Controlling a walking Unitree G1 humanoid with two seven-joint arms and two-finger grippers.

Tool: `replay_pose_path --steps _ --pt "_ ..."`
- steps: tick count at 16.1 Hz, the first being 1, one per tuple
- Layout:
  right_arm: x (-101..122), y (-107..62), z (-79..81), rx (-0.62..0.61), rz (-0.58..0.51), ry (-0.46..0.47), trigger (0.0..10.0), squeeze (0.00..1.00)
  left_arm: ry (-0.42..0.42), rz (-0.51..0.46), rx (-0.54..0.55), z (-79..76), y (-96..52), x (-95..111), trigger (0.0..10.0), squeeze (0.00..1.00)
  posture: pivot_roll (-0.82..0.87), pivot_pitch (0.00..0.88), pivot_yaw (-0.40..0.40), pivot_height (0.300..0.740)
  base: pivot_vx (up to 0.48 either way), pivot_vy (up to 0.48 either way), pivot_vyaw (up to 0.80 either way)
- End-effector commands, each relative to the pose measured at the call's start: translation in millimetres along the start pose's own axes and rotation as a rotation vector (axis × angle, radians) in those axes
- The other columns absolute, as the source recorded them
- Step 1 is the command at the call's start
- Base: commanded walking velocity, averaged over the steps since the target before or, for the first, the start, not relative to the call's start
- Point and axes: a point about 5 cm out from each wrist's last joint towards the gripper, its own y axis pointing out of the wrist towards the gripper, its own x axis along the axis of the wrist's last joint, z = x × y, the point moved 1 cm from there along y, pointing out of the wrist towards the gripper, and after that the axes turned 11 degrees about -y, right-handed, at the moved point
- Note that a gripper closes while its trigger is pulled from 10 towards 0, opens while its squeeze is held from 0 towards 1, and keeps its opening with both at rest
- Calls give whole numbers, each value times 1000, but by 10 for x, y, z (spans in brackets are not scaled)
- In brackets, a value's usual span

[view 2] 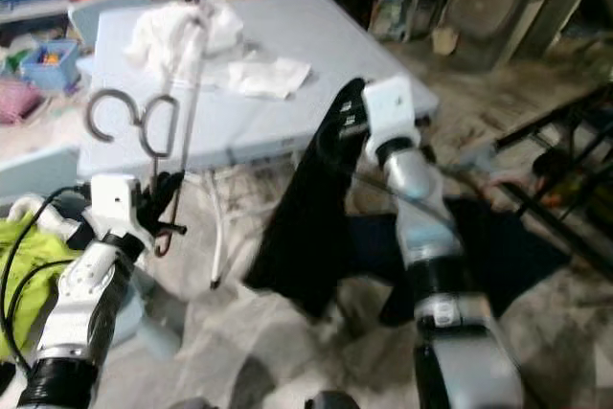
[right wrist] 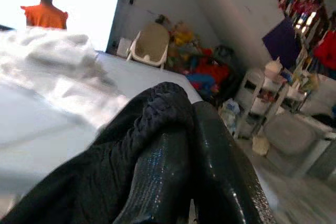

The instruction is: Hang hanger

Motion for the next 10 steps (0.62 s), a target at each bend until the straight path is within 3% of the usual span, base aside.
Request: replay_pose_path --steps 1,4,6,10 --pt "227 99 -2 9 -100 15 10000 0 30 -25 29 87 -17 92 10000 0 -8 8 -38 740 469 0 0" --pt "280 189 -32 4 -113 -9 10000 0 31 -18 29 82 -39 68 10000 0 -8 8 -38 740 467 0 758" --pt "298 225 -50 -10 -120 21 10000 0 35 -20 31 86 -32 84 10000 0 1 17 -38 740 467 0 631" --pt "283 239 -60 -30 -123 40 10000 0 42 -18 31 93 -26 94 10000 0 1 17 -38 740 468 0 0"
